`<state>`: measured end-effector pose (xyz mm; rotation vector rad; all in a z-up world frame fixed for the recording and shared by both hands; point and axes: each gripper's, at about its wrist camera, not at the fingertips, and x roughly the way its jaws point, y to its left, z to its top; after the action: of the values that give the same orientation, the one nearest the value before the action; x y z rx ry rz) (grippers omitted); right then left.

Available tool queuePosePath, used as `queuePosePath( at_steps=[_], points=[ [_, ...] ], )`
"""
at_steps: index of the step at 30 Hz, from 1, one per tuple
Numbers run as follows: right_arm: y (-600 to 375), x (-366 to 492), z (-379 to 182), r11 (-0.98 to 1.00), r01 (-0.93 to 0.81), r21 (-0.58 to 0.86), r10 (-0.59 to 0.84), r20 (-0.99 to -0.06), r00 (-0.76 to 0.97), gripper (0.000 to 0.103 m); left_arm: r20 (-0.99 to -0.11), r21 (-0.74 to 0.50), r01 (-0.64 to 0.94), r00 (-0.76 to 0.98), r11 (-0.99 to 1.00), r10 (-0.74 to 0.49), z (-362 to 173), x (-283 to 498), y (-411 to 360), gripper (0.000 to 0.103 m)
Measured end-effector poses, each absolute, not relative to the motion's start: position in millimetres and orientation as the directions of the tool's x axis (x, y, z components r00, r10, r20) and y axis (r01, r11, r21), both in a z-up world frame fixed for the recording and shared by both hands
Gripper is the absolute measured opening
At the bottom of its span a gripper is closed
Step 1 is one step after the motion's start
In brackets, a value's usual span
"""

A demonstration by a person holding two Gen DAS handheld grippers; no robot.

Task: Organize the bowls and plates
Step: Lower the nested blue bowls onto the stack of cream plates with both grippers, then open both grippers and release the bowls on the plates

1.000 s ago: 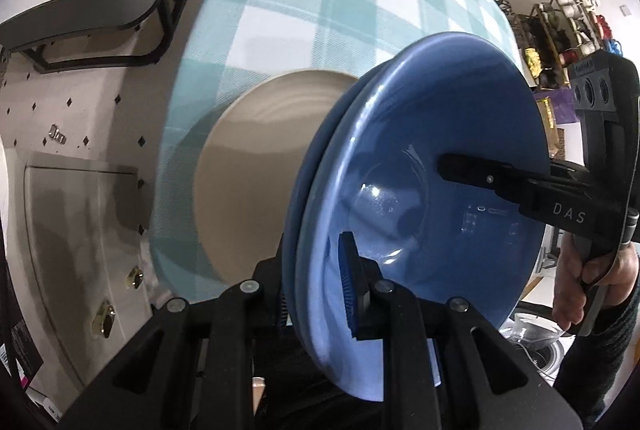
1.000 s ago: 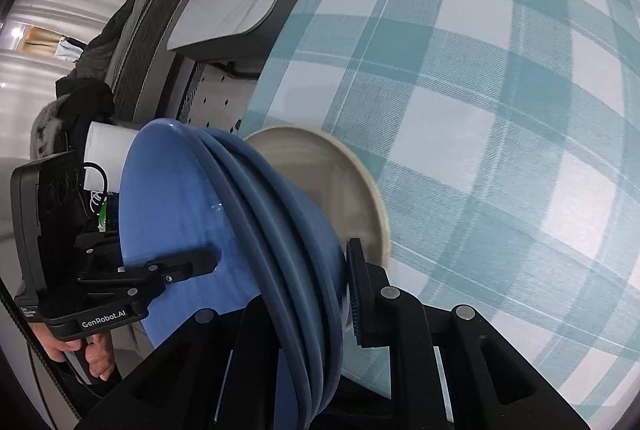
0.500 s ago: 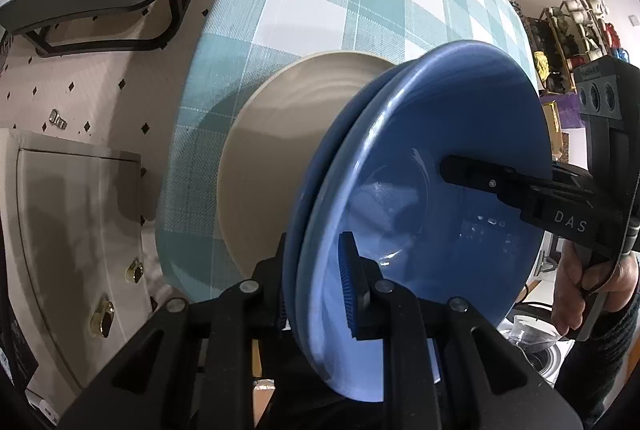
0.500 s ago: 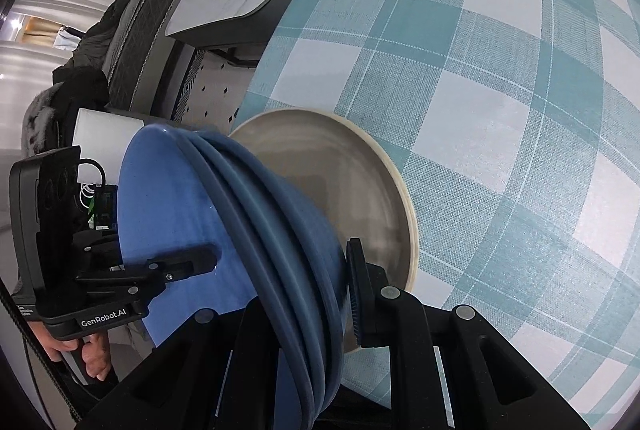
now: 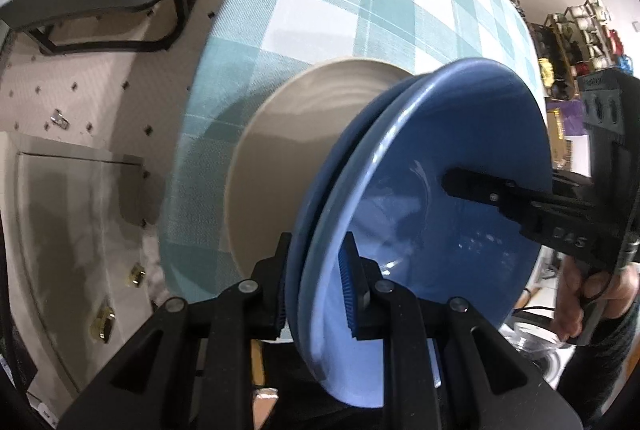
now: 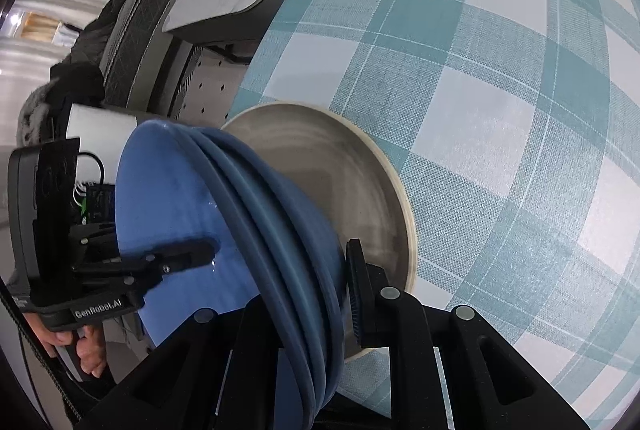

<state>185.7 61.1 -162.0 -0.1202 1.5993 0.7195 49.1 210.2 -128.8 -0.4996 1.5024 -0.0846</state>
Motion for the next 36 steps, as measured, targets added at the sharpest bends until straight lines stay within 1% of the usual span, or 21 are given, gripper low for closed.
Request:
queuePosePath(
  at_steps=[4, 5, 6, 7, 8, 9, 10, 11, 15, 20, 22, 25, 26, 27, 28, 29, 31, 34, 36],
  points=[
    [59, 188, -154, 0.793, -0.471, 0.387, 0.355, -0.921, -0.159, 0.016, -0.944, -0.331, -0.232, 0.090, 0.915, -0.318, -125, 51, 205, 0.023],
    [58, 187, -151, 0.791, -0.477, 0.382, 0.355, -0.923, -0.151, 0.019, -0.946, -0.323, -0.231, 0.092, 0.918, -0.310, -124, 52, 205, 0.025],
    [58, 186, -148, 0.787, -0.492, 0.372, 0.352, -0.926, -0.136, 0.027, -0.949, -0.315, -0.233, 0.093, 0.920, -0.301, -124, 52, 205, 0.026],
    [59, 184, -145, 0.780, -0.511, 0.362, 0.349, -0.929, -0.125, 0.033, -0.956, -0.294, -0.239, 0.091, 0.925, -0.280, -122, 53, 204, 0.030],
    [61, 181, -141, 0.770, -0.539, 0.341, 0.343, -0.934, -0.101, 0.048, -0.959, -0.284, -0.239, 0.095, 0.928, -0.269, -120, 53, 205, 0.037],
    [62, 179, -135, 0.766, -0.564, 0.308, 0.334, -0.941, -0.060, 0.060, -0.960, -0.277, -0.236, 0.103, 0.931, -0.259, -118, 54, 205, 0.041],
    [62, 177, -131, 0.760, -0.584, 0.285, 0.331, -0.943, -0.029, 0.064, -0.962, -0.269, -0.231, 0.117, 0.935, -0.248, -114, 54, 205, 0.047],
    [62, 175, -125, 0.751, -0.605, 0.263, 0.332, -0.943, 0.002, 0.068, -0.967, -0.247, -0.231, 0.124, 0.941, -0.223, -111, 54, 206, 0.049],
    [61, 166, -107, 0.719, -0.668, 0.193, 0.336, -0.938, 0.090, 0.070, -0.970, -0.231, -0.255, 0.139, 0.939, -0.200, -104, 50, 212, 0.050],
    [56, 152, -89, 0.702, -0.697, 0.143, 0.363, -0.915, 0.178, 0.074, -0.964, -0.216, -0.267, 0.209, 0.939, -0.163, -87, 40, 219, 0.051],
    [51, 146, -81, 0.702, -0.701, 0.125, 0.382, -0.897, 0.223, 0.074, -0.957, -0.228, -0.273, 0.239, 0.935, -0.163, -80, 36, 220, 0.051],
    [45, 134, -68, 0.695, -0.714, 0.089, 0.411, -0.864, 0.292, 0.076, -0.943, -0.204, -0.262, 0.310, 0.943, -0.117, -67, 27, 214, 0.053],
    [43, 130, -65, 0.694, -0.717, 0.075, 0.416, -0.854, 0.314, 0.079, -0.937, -0.205, -0.259, 0.332, 0.944, -0.113, -64, 24, 213, 0.056],
    [41, 125, -60, 0.696, -0.716, 0.047, 0.418, -0.838, 0.351, 0.085, -0.925, -0.204, -0.257, 0.367, 0.945, -0.100, -58, 18, 211, 0.057],
    [38, 119, -56, 0.704, -0.710, 0.021, 0.419, -0.819, 0.391, 0.086, -0.916, -0.205, -0.256, 0.389, 0.945, -0.093, -55, 15, 210, 0.061],
    [35, 114, -52, 0.708, -0.706, 0.008, 0.425, -0.803, 0.417, 0.087, -0.900, -0.212, -0.257, 0.427, 0.943, -0.086, -51, 9, 209, 0.069],
    [28, 101, -45, 0.703, -0.711, 0.003, 0.453, -0.773, 0.444, 0.087, -0.859, -0.217, -0.264, 0.509, 0.940, -0.055, -40, -5, 205, 0.078],
    [20, 84, -40, 0.709, -0.705, 0.008, 0.487, -0.729, 0.481, 0.088, -0.807, -0.205, -0.258, 0.591, 0.944, -0.014, -26, -21, 195, 0.079],
    [15, 76, -38, 0.721, -0.693, 0.009, 0.496, -0.705, 0.507, 0.088, -0.781, -0.197, -0.250, 0.625, 0.948, 0.003, -20, -30, 189, 0.083]
  ],
)
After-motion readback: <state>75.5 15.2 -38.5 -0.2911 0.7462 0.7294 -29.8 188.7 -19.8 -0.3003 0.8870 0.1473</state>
